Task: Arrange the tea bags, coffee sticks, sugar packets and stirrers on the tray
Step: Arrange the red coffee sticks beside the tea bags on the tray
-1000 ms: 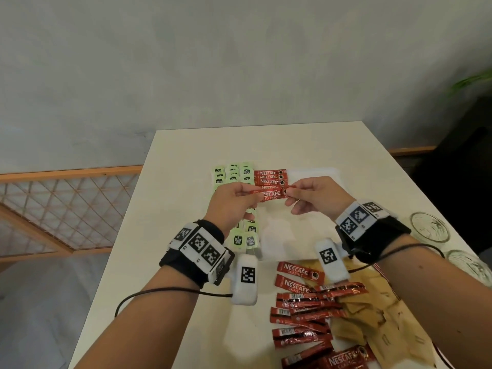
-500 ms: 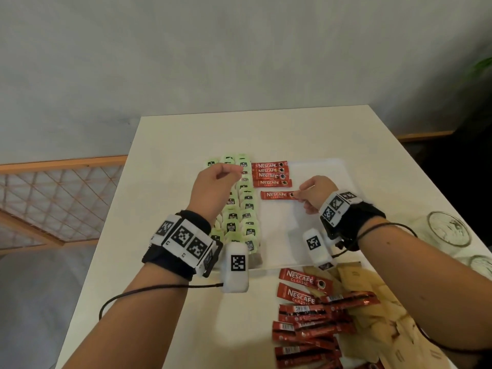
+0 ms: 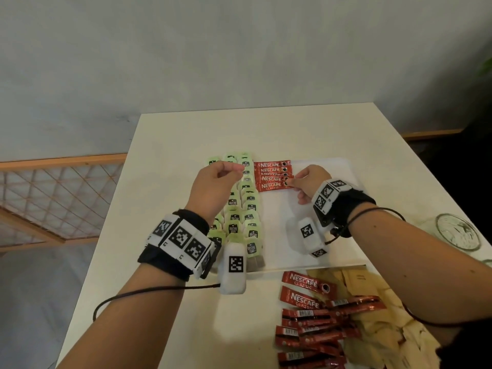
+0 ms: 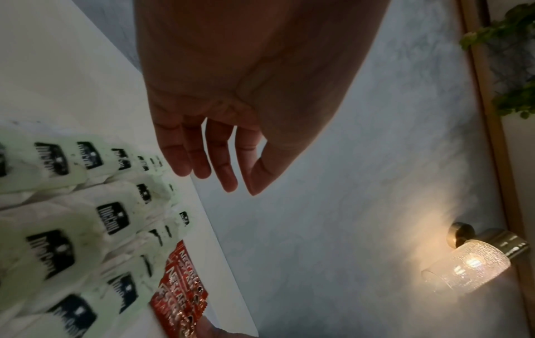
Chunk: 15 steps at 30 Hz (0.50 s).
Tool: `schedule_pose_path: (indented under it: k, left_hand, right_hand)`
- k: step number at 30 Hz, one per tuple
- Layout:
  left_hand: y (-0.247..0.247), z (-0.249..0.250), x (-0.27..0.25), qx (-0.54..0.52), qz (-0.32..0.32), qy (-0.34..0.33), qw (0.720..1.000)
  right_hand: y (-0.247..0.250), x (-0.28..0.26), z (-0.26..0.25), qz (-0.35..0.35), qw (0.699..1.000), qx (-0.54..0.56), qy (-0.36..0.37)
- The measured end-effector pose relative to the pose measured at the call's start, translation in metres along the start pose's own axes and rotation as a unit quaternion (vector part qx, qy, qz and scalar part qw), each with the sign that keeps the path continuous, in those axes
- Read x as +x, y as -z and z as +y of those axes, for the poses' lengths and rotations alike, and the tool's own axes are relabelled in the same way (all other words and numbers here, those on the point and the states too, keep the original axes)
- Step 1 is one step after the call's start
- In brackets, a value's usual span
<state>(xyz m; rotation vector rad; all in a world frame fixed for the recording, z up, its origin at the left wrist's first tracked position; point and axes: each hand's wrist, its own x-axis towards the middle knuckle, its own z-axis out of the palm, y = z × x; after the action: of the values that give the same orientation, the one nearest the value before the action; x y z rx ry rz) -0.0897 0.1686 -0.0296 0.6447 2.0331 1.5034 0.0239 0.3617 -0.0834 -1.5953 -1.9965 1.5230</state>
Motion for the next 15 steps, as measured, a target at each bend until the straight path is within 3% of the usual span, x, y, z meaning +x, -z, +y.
schedule_pose_path:
  k: [8,15]
  left_hand:
    - [-0.003,0.049,-0.027,0.061,-0.052,-0.090,0.993]
    - [-0.028,0.044,-0.093,0.201,-0.180,-0.122,0.955]
  right_hand:
    - [0.046,-0.058,-0.013,-0.027,0.996,-0.027,0.086]
    - [0.082,-0.151,0.044,-0.110,0.980,-0.074,0.148]
